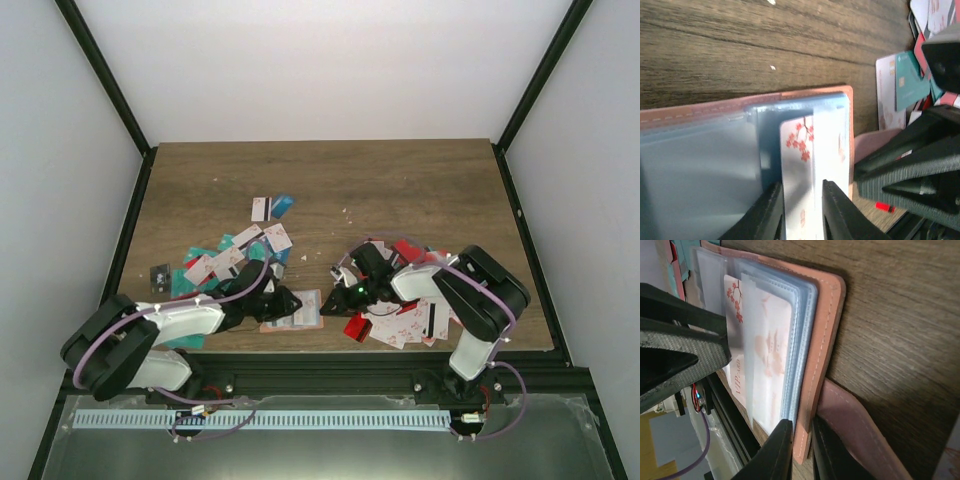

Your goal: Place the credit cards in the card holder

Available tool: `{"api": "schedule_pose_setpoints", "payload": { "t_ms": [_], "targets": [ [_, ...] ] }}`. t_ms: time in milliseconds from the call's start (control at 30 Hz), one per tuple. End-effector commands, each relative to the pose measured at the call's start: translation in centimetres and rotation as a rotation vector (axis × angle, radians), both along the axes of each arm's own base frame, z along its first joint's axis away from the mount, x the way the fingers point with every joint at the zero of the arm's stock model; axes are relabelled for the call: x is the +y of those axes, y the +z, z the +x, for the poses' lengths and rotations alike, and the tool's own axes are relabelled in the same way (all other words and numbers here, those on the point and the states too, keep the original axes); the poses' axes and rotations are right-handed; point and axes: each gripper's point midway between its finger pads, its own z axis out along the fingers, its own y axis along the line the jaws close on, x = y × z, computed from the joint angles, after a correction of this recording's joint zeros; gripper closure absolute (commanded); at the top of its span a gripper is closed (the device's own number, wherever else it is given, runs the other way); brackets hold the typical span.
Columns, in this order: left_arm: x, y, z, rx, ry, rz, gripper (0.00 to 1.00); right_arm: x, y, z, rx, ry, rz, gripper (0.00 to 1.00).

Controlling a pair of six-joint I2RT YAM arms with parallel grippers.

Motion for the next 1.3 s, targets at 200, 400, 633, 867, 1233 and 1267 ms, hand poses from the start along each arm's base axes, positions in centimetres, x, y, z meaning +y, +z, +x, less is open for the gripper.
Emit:
{"api": "schedule_pose_setpoints", "payload": {
  "t_ms": [200,400,633,867,1233,1267],
  "targets": [
    [0.2,3.2,-0.3,-0.046,-0.072,0.054,0.56,0.1,1.7,1.3,-0.086,-0.009,0.004,0.8],
    [0.4,4.2,-0.8,-0.056,-0.145,0.102,0.59,0.8,3.5,1.9,-0.127,0.007,0.04,0.71],
    [0.5,3.5,-1.2,-0.053,-0.239,0.164,0.77,1.2,5.3,2.3,-0.161,0.002,0.074,0.52],
    [0.5,2.6,-1.2,-0.032,-0.26,0.19,0.91,1.3,6.0,2.3,-0.154,-0.013,0.097,0.39],
    [0.5,1.4,-1.4,-0.011,-0.277,0.205,0.96,1.8,6.2,2.2,-0.114,-0.016,0.131,0.39],
    [0.5,1.4,-1.4,-0.013,-0.278,0.205,0.96,1.9,6.1,2.1,-0.109,-0.015,0.132,0.4]
  ]
}}
